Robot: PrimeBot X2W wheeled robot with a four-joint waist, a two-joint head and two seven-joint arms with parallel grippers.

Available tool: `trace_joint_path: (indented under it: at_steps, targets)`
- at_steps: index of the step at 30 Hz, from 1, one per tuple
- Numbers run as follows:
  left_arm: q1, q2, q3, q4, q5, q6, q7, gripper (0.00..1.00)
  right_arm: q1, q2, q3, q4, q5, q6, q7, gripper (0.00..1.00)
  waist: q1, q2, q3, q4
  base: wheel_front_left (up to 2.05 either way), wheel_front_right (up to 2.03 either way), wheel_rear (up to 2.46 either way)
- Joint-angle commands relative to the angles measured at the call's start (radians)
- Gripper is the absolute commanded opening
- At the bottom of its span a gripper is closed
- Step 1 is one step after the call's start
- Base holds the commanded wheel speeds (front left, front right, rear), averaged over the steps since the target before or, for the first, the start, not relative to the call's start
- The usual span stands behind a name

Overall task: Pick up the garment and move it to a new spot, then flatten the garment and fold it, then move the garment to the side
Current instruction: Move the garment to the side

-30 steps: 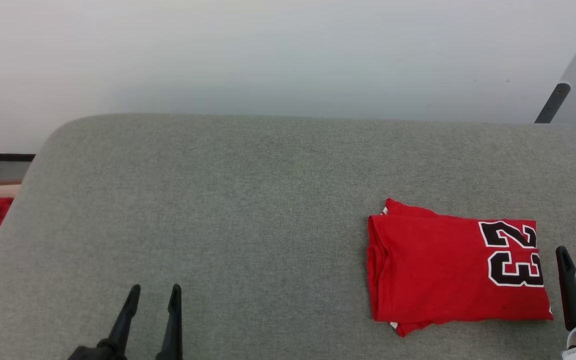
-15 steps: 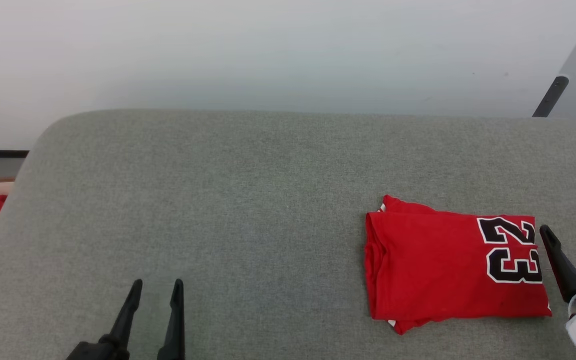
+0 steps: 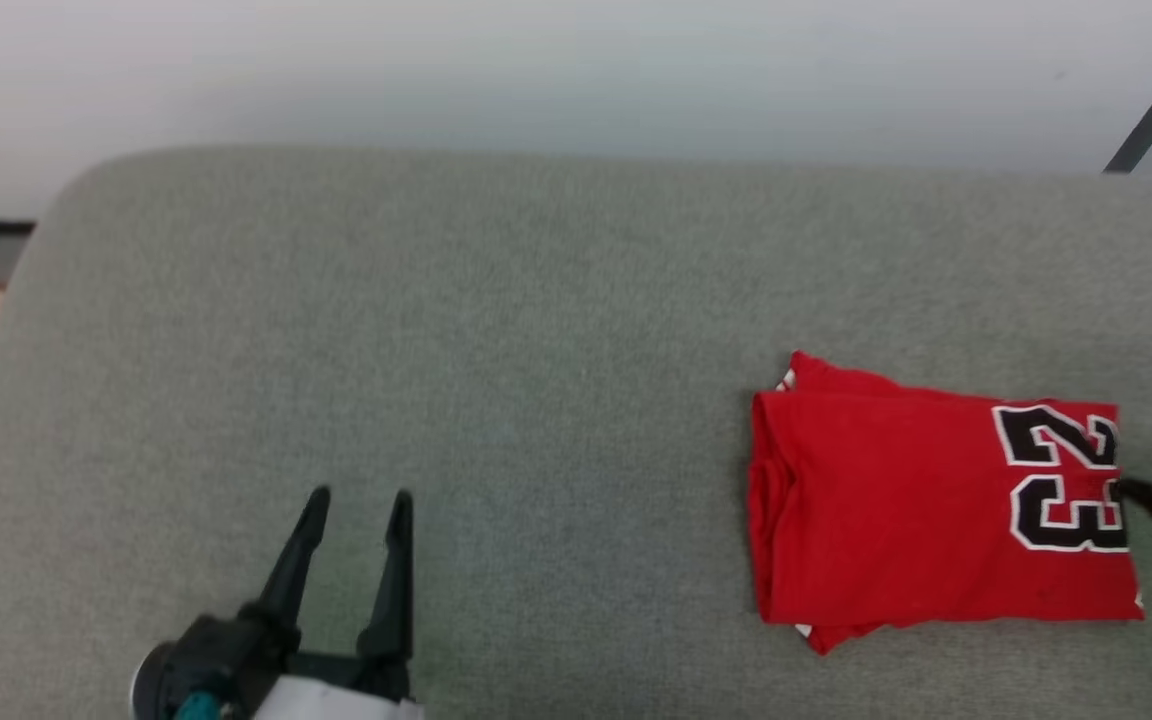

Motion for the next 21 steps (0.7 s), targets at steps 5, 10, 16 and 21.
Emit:
trace_joint_path:
  at_steps: [5,10,16,21]
  targets:
    - [-0.079,-0.005,-0.042,0.018,0.015,-0.002,0.0,1.0,-0.085,0.004,0.023,0.095,-0.02,0.0,0.053,1.0,0.0,0.0,0.119,0.053,0.0,0.0,0.0]
    - [-0.109,-0.01,-0.046,0.028,0.008,-0.002,0.0,1.0,-0.066,0.015,0.06,0.155,-0.031,0.0,0.056,1.0,0.0,0.0,0.142,0.076,0.0,0.0,0.0]
    - [-0.119,-0.015,-0.04,0.035,0.006,-0.003,0.0,1.0,-0.038,0.053,0.1,0.195,-0.008,0.0,0.012,0.27,0.0,0.0,0.15,0.077,0.0,0.0,0.0]
    - [-0.124,-0.017,-0.037,0.045,0.014,-0.002,0.0,1.0,-0.043,0.082,0.082,0.22,0.02,0.0,-0.076,0.0,0.0,0.0,0.141,0.049,0.0,0.0,0.0]
